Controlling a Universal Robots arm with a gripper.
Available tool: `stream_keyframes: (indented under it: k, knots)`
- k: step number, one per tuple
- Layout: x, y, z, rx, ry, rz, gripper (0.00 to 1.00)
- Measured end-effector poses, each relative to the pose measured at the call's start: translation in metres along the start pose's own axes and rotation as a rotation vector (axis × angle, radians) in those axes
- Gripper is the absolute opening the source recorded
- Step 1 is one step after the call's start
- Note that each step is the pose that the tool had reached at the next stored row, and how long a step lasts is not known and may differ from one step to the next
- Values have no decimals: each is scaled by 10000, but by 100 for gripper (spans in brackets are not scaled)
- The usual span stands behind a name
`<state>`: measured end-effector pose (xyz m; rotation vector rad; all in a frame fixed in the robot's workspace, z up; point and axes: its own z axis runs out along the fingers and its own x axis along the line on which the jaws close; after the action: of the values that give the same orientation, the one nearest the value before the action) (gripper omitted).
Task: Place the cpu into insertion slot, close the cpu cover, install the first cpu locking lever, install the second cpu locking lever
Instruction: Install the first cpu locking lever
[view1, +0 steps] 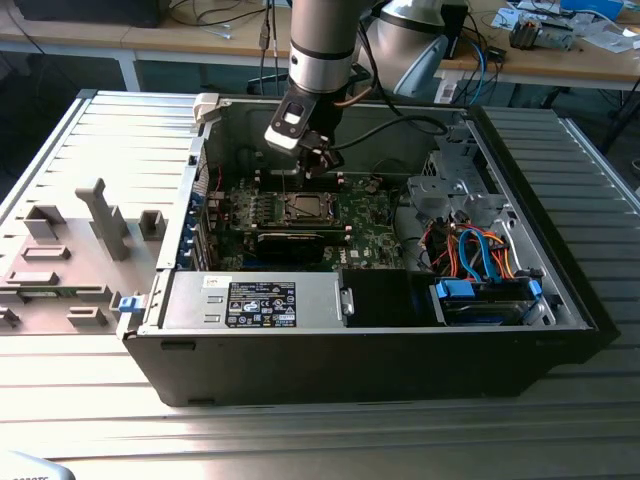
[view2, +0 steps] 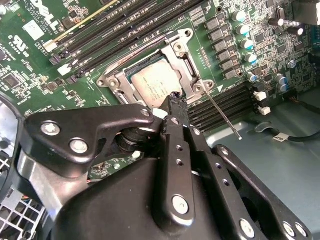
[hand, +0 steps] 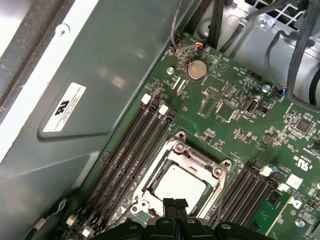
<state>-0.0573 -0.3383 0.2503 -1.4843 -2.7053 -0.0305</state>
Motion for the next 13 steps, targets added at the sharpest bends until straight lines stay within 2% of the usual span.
stream_keyframes:
  k: [13]
  knots:
    - [0,0,0,15,-2,-258,11]
